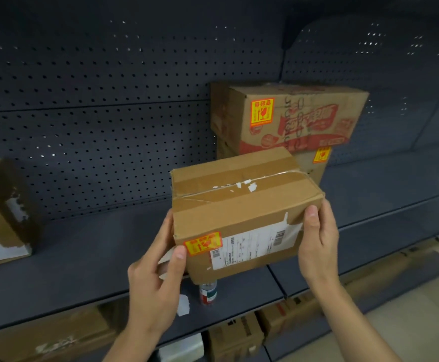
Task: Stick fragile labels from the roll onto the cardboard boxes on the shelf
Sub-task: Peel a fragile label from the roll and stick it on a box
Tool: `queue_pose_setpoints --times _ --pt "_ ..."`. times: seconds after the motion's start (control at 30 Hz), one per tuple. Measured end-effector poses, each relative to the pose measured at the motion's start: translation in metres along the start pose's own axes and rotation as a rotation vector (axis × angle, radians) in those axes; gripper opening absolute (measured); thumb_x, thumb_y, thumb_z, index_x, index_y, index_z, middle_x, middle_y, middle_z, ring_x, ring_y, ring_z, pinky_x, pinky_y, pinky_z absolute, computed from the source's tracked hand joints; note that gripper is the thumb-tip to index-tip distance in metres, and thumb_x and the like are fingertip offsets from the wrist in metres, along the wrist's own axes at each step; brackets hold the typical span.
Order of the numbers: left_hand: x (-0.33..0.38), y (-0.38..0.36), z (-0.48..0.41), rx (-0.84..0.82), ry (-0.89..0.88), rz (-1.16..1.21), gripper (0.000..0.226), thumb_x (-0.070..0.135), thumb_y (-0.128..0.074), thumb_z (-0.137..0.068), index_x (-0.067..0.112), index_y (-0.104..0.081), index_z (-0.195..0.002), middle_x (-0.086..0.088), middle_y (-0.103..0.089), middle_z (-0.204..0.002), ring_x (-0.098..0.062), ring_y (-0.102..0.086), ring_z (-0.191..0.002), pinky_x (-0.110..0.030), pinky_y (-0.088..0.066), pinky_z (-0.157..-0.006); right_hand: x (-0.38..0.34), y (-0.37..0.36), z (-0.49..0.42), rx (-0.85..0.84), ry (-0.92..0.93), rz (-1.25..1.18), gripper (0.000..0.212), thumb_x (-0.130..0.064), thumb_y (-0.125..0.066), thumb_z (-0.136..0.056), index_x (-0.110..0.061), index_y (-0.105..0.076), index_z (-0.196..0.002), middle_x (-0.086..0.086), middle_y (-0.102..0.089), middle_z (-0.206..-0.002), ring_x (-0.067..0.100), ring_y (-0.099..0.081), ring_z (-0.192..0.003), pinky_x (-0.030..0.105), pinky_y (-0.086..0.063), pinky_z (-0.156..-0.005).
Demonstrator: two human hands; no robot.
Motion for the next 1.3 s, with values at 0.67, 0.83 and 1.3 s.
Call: queue_pose_setpoints --times 0.67,0.83,1.3 --pt "-0.053 -0.119 -0.014 -0.159 0.327 -0.007 0.084 0.045 -0.072 -0.080 0.045 -0.032 -0.153 0.024 -0.065 -0.130 0.005 -0.059 -0.122 -0.037 -0.055 -0.101 0.104 0.050 -0.048 -0.107 -0.223 0.053 0.036 -0.061 -0.033 -0.097 -0.040 -0.059 -0.110 -0.012 -0.066 -0.107 0.009 -0.062 -0.102 0.031 -0.049 -0.086" --pt "-0.059 -0.138 -0.016 -0.129 0.347 -0.049 0.084 0.048 -0.071 -0.079 0.045 -0.032 -0.153 0.032 -0.065 -0.124 0.007 -0.060 -0.119 -0.037 -0.056 -0.099 0.130 0.053 -0.060 -0.157 -0.255 0.044 0.034 -0.065 -0.032 -0.096 -0.046 -0.058 -0.107 -0.014 -0.067 -0.104 0.011 -0.064 -0.101 0.036 -0.051 -0.087" --pt "-0.063 -0.152 -0.031 -0.147 0.337 -0.121 0.082 0.047 -0.069 -0.081 0.047 -0.028 -0.152 0.041 -0.061 -0.123 0.011 -0.056 -0.122 -0.036 -0.052 -0.105 0.143 0.054 -0.074 -0.152 -0.218 0.048 0.025 -0.047 -0.031 -0.106 -0.047 -0.056 -0.107 -0.018 -0.066 -0.103 0.006 -0.062 -0.097 0.028 -0.049 -0.081"
Point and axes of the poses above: each hand's wrist, its own z-axis away from the middle knuckle, its own y-axis out of the back of the hand, x = y × z, the point moved 5 cm from there along -z, towards the middle knuckle
